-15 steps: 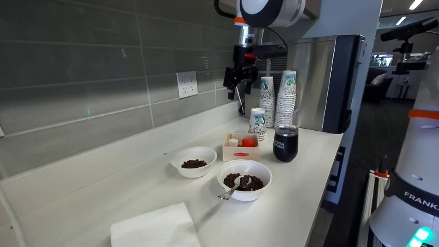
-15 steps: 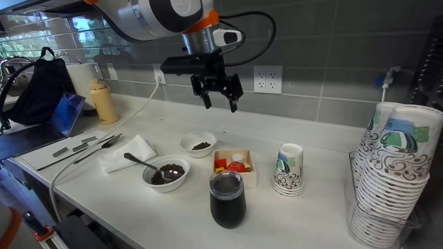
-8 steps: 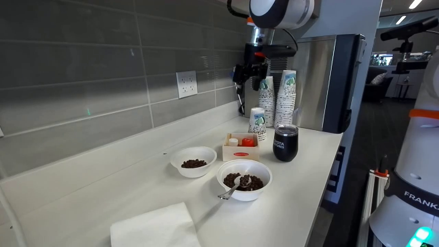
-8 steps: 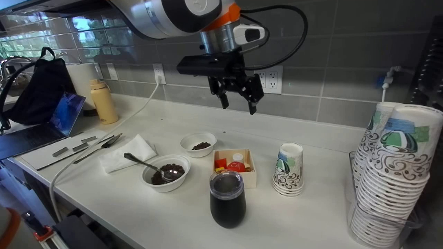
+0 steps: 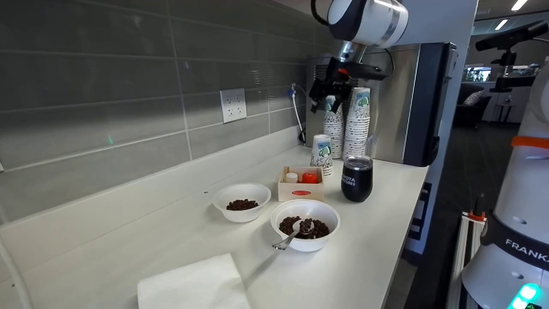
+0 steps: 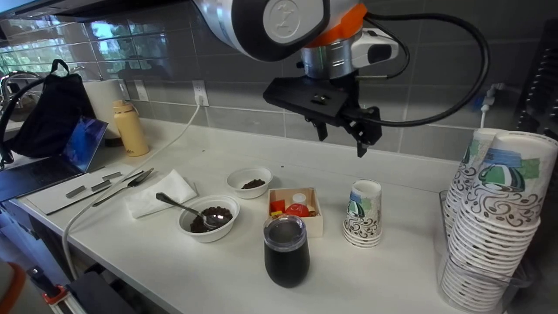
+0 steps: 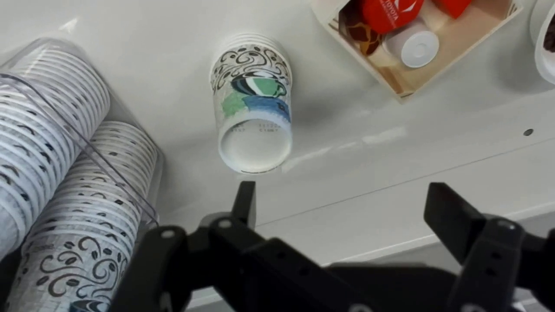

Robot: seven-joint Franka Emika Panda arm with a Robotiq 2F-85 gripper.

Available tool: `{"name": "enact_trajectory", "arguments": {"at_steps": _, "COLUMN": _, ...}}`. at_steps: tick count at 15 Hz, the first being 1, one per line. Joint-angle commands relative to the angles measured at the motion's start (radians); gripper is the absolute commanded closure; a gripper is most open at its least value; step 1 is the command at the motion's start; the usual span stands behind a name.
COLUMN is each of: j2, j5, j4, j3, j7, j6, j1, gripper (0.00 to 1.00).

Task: Put the cups on the counter on the stack on the right

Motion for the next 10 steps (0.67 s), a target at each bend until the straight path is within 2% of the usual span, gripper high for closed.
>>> {"name": "enact_trajectory", "arguments": {"at_steps": 1, "j2": 0.108, "j5": 0.102, "j4": 0.075, "j3": -0.032, "j7": -0.065, "j6": -0.013, "j1": 0.018, "gripper": 0.00}}
{"name": "enact_trajectory", "arguments": {"at_steps": 6, "j2": 0.240, "j5": 0.161, "j4": 0.161, "j3": -0.011, "j7": -0.074, "j6": -0.013, "j1": -0.013, "gripper": 0.00}}
{"name": "enact_trajectory", "arguments": {"at_steps": 10, "j2": 0.344, "j5": 0.125, "j4": 0.245, "j3": 0.020, "j7": -0.016, "j6": -0.050, "j1": -0.057, "gripper": 0.00}}
